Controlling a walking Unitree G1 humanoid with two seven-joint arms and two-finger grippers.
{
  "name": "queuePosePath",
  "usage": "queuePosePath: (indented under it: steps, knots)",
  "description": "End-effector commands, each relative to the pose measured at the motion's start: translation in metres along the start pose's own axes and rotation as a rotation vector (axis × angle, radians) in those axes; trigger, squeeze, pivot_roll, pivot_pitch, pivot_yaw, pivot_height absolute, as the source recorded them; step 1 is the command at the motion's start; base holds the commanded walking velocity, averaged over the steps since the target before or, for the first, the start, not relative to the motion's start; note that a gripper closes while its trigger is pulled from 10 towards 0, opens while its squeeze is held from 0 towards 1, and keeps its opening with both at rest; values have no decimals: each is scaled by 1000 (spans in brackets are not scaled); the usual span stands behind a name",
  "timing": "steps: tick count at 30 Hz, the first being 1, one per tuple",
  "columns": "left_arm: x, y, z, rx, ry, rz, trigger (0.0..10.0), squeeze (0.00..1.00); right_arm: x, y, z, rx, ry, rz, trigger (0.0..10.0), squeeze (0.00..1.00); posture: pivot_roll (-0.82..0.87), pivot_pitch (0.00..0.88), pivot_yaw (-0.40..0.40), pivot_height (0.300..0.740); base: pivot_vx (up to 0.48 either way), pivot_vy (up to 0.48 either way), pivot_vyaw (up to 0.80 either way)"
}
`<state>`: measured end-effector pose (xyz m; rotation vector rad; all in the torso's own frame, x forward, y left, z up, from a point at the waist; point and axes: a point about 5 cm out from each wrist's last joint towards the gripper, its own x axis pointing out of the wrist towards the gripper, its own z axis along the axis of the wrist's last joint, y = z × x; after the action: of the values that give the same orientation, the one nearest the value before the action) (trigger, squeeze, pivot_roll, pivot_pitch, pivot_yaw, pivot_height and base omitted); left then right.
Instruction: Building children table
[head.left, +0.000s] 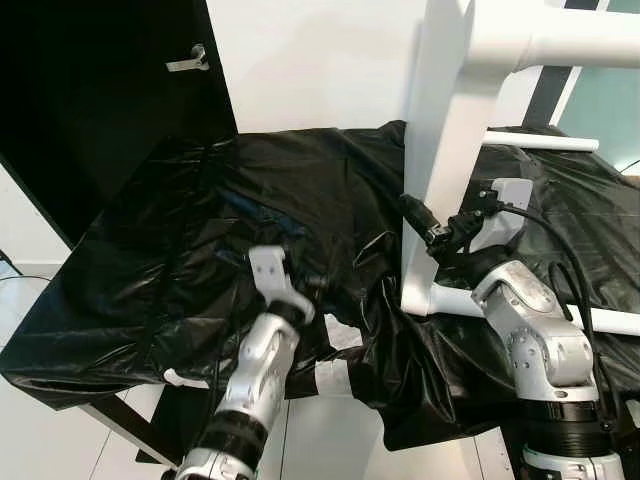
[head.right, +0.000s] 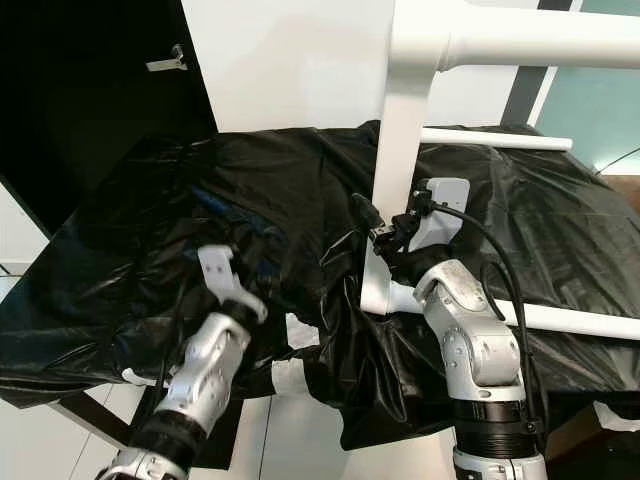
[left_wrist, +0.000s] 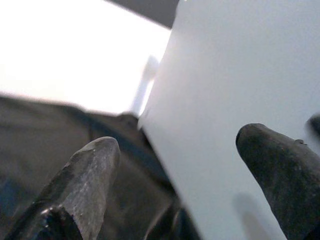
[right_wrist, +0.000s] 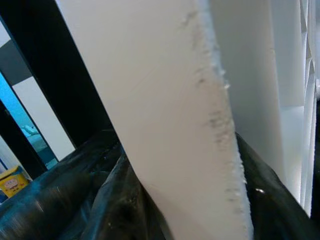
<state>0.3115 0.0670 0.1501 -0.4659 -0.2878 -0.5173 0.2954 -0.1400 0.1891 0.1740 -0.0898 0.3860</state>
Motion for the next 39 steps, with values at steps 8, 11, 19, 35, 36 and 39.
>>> queuePosePath:
  steps: [8, 11, 19, 35, 36, 39]
  knots:
    - [-12, 2, -16, 26, 80, -142, 10000, 0, -6, 12, -55, 115, 263, 84, 10000, 973, 47, 0, 95, 740, 0, 0, 0]
    - [-13, 1, -17, 23, 86, -141, 10000, 0, -7, 10, -59, 119, 272, 61, 10000, 0, 50, 0, 93, 740, 0, 0, 0]
    - [-14, 0, -18, 20, 97, -146, 10000, 0, -17, 0, -62, 40, 256, -27, 10000, 0, 43, 0, 99, 740, 0, 0, 0]
    - [-7, -6, -19, 11, 92, -186, 10000, 0, -66, -11, -40, -452, 83, -312, 10000, 0, 5, 0, 110, 740, 0, 0, 0]
    - [-6, -6, -19, 13, 91, -190, 10000, 0, -67, -10, -36, -517, 41, -332, 10000, 0, 4, 0, 110, 740, 0, 0, 0]
    - [-5, -7, -19, 16, 88, -192, 10000, 0, -63, -9, -28, -612, -24, -369, 10000, 0, 3, 0, 110, 740, 0, 0, 0]
